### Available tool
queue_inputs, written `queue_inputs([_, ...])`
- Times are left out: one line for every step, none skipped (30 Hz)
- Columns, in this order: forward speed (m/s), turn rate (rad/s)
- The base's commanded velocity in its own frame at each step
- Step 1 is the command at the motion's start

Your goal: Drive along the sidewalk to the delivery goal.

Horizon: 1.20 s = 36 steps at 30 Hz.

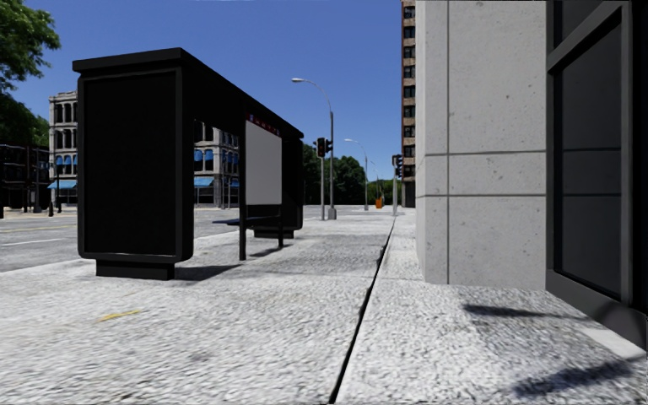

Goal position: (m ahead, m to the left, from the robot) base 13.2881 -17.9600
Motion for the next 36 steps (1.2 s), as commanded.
queue_inputs([2.00, 0.40])
queue_inputs([2.00, 0.40])
queue_inputs([2.00, 0.40])
queue_inputs([2.00, 0.40])
queue_inputs([2.00, 0.00])
queue_inputs([2.00, 0.00])
queue_inputs([2.00, 0.00])
queue_inputs([2.00, 0.00])
queue_inputs([2.00, 0.00])
queue_inputs([2.00, 0.00])
queue_inputs([2.00, 0.00])
queue_inputs([2.00, 0.00])
queue_inputs([2.00, 0.00])
queue_inputs([2.00, 0.00])
queue_inputs([2.00, 0.00])
queue_inputs([2.00, 0.00])
queue_inputs([2.00, 0.00])
queue_inputs([2.00, -0.11])
queue_inputs([2.00, -0.11])
queue_inputs([2.00, -0.41])
queue_inputs([2.00, -0.63])
queue_inputs([2.00, -0.63])
queue_inputs([2.00, -0.70])
queue_inputs([2.00, -0.71])
queue_inputs([2.00, -0.69])
queue_inputs([2.00, -0.69])
queue_inputs([2.00, -0.65])
queue_inputs([2.00, -0.63])
queue_inputs([2.00, -0.50])
queue_inputs([2.00, -0.50])
queue_inputs([2.00, -0.10])
queue_inputs([2.00, -0.05])
queue_inputs([2.00, -0.01])
queue_inputs([2.00, -0.01])
queue_inputs([2.00, 0.00])
queue_inputs([2.00, 0.00])
